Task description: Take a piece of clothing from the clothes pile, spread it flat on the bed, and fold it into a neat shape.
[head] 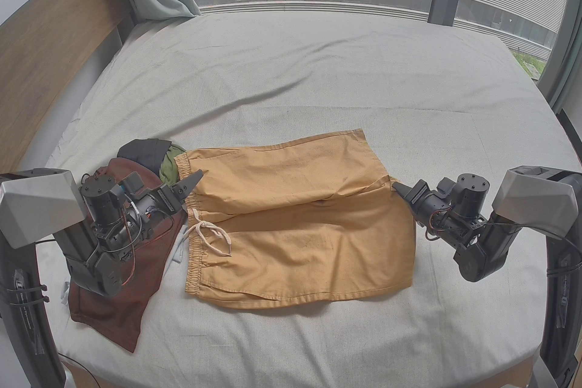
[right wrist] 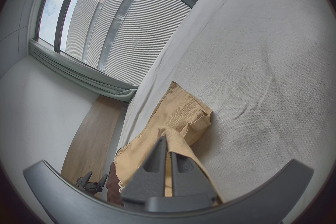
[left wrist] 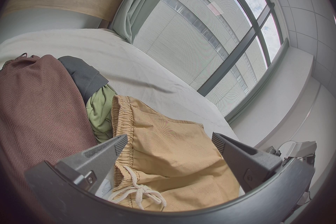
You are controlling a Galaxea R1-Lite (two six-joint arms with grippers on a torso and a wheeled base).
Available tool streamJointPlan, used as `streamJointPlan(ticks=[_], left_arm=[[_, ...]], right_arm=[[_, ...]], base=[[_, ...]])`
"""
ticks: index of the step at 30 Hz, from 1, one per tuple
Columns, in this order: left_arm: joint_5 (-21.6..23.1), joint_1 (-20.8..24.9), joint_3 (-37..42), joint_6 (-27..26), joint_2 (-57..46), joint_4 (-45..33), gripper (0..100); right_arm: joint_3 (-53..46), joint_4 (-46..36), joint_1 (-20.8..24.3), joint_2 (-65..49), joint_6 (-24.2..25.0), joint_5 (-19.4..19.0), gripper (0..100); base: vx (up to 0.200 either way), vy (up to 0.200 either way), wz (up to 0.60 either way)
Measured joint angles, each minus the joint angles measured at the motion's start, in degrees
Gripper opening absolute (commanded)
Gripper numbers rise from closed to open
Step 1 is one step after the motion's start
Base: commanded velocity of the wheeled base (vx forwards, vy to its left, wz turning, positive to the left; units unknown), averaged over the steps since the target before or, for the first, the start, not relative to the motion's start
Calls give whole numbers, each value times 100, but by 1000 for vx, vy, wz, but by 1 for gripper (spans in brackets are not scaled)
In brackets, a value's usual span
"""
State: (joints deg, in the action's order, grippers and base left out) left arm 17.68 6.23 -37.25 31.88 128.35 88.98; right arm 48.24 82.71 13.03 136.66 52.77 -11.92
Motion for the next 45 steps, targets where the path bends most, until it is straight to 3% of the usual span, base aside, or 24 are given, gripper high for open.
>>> streamJointPlan(ticks=[2,3,18,24,28,33,39,45], left_arm=[[-2,0,0,0,9,2,100],[-2,0,0,0,12,0,100],[165,-12,71,2,37,-2,100],[547,-72,256,-110,32,0,100],[848,-179,446,-500,20,2,100],[1486,-299,851,-835,-44,2,100],[1701,-371,1234,-1062,-143,2,100],[2231,-496,1521,-1180,-154,0,100]], right_arm=[[51,66,-11,69,-11,0,0],[62,137,-16,99,-12,-1,100],[-238,564,13,63,-424,29,100],[-591,564,88,-361,-638,11,100],[-883,561,234,-697,-828,-20,100],[-1228,553,402,-1003,-1180,-101,100],[-1624,550,501,-1218,-1534,-461,100],[-1840,550,606,-1390,-1621,-556,100]], base=[[0,0,0],[0,0,0],[0,0,0],[0,0,0],[0,0,0],[0,0,0],[0,0,0],[0,0,0]])
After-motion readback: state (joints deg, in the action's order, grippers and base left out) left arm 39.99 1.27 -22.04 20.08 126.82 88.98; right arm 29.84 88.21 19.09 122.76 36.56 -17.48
